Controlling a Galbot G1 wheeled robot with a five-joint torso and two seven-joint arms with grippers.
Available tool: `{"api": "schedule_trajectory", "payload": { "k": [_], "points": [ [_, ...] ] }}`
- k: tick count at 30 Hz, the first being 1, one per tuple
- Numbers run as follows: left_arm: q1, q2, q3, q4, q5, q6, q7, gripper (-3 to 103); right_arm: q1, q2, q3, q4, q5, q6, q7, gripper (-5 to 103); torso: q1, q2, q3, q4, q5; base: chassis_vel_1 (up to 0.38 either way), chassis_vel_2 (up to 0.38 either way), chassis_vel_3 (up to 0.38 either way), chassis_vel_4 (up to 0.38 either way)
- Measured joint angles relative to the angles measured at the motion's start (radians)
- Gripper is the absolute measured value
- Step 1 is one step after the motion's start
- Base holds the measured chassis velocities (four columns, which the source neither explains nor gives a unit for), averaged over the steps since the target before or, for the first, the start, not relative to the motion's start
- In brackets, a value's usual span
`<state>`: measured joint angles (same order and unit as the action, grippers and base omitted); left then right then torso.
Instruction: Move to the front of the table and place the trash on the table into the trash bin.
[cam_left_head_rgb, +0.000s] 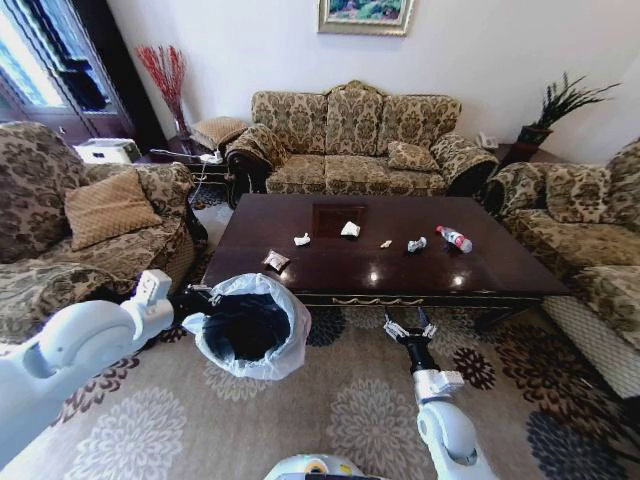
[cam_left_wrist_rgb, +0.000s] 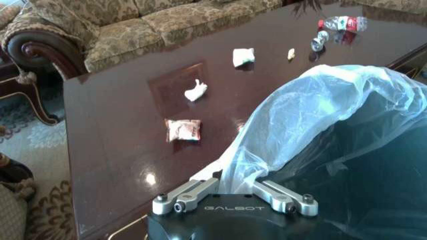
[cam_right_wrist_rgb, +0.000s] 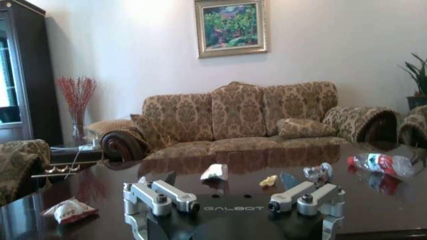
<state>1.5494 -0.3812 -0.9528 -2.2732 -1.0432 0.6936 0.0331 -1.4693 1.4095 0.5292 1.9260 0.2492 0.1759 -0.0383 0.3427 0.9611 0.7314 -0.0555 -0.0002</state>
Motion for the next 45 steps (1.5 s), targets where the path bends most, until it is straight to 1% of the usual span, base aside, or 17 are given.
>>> {"api": "schedule_trajectory", "payload": {
  "k": [8,14,18,24,26,28,29,31,32,34,36,38,39,40,43,45],
  "points": [
    [0.0,0.0,0.0,0.001,0.0,0.0,0.0,0,-0.001,-0.015,-0.006,-0.005,0.002,-0.002,-0.01,100,0.0,0.0,0.0,-0.0002,0.0,0.0,0.0,0.0,0.0],
    [0.0,0.0,0.001,0.001,0.0,0.0,0.0,0,0.008,-0.011,-0.015,-0.01,-0.001,-0.004,-0.01,100,0.0,0.0,0.0,-0.0001,0.0002,0.05,0.059,-0.058,-0.068],
    [0.0,0.0,0.001,0.001,0.0,0.0,0.0,0,0.007,-0.007,-0.019,-0.005,-0.004,-0.004,-0.01,100,0.0,0.0,0.0,-0.0001,0.0001,0.156,0.155,-0.164,-0.148],
    [0.0,0.0,0.001,0.001,0.0,0.0,0.0,0,0.014,-0.03,-0.018,-0.005,-0.004,-0.003,-0.01,100,0.0,0.0,0.0,0.0002,-0.0006,0.235,0.235,-0.242,-0.229],
    [0.0,0.0,0.001,0.001,0.0,0.0,0.0,0,0.018,-0.034,-0.019,-0.006,-0.008,0.001,-0.009,100,0.0,0.0,0.0,0.0001,-0.0005,0.29,0.292,-0.292,-0.267],
    [0.0,0.0,0.001,0.001,0.0,0.0,0.0,0,0.033,-0.036,-0.029,-0.01,-0.024,0.026,-0.003,100,0.0,0.0,0.0,0.0001,0.0009,0.281,0.277,-0.283,-0.269],
    [0.0,0.0,0.001,0.001,0.0,0.0,0.0,0,0.039,-0.036,-0.035,-0.007,-0.028,0.032,-0.002,100,0.0,0.0,0.0,0.0003,-0.0002,0.273,0.199,-0.228,-0.253],
    [0.0,0.0,0.001,0.001,0.0,0.0,0.0,0,0.043,-0.036,-0.039,-0.003,-0.025,0.038,-0.007,100,0.0,0.0,0.0,0.0001,-0.0007,0.232,0.199,-0.187,-0.196],
    [0.0,0.0,0.001,0.002,0.001,0.0,-0.001,0,0.049,-0.036,-0.044,0.003,-0.013,0.044,-0.021,100,0.0,0.0,0.0,0.0004,-0.001,0.129,0.117,-0.147,-0.068],
    [0.0,0.0,0.001,0.002,0.001,0.0,-0.001,0,0.054,-0.036,-0.047,0.01,-0.002,0.042,-0.034,100,0.0,0.0,0.0,0.0004,-0.0012,0.129,0.051,-0.094,-0.068],
    [0.0,0.0,0.001,0.002,0.001,0.0,-0.001,0,0.069,-0.041,-0.053,0.028,0.012,0.006,-0.06,100,0.0,0.0,0.0,0.0006,-0.0005,0.037,0.026,-0.047,-0.012],
    [0.0,0.0,0.001,0.001,0.001,0.0,-0.001,0,0.076,-0.043,-0.056,0.028,0.014,0.001,-0.064,100,0.0,0.0,0.0,0.0004,0.0,0.0,0.0,0.0,0.0],
    [0.0,0.0,0.001,0.001,0.001,0.0,0.0,0,0.082,-0.044,-0.061,0.028,0.015,-0.003,-0.066,100,0.0,0.0,0.0,-0.0001,0.0012,0.0,0.0,0.0,0.0],
    [0.0,0.0,0.001,0.001,0.001,0.0,0.0,0,0.086,-0.045,-0.066,0.028,0.016,-0.005,-0.067,100,0.0,0.0,0.0,-0.0003,0.0015,-0.044,-0.056,0.037,0.028],
    [0.0,0.0,0.001,0.001,0.0,0.0,0.001,0,0.087,-0.048,-0.072,0.028,0.017,-0.007,-0.073,100,0.0,0.0,0.0,-0.0011,0.0005,-0.104,-0.055,0.061,0.006],
    [0.0,0.0,0.001,0.001,0.0,0.0,0.001,0,0.084,-0.051,-0.08,0.028,0.017,-0.007,-0.082,100,0.0,0.0,0.0,-0.0006,0.0004,-0.089,0.01,0.045,-0.038]
  ]
}}
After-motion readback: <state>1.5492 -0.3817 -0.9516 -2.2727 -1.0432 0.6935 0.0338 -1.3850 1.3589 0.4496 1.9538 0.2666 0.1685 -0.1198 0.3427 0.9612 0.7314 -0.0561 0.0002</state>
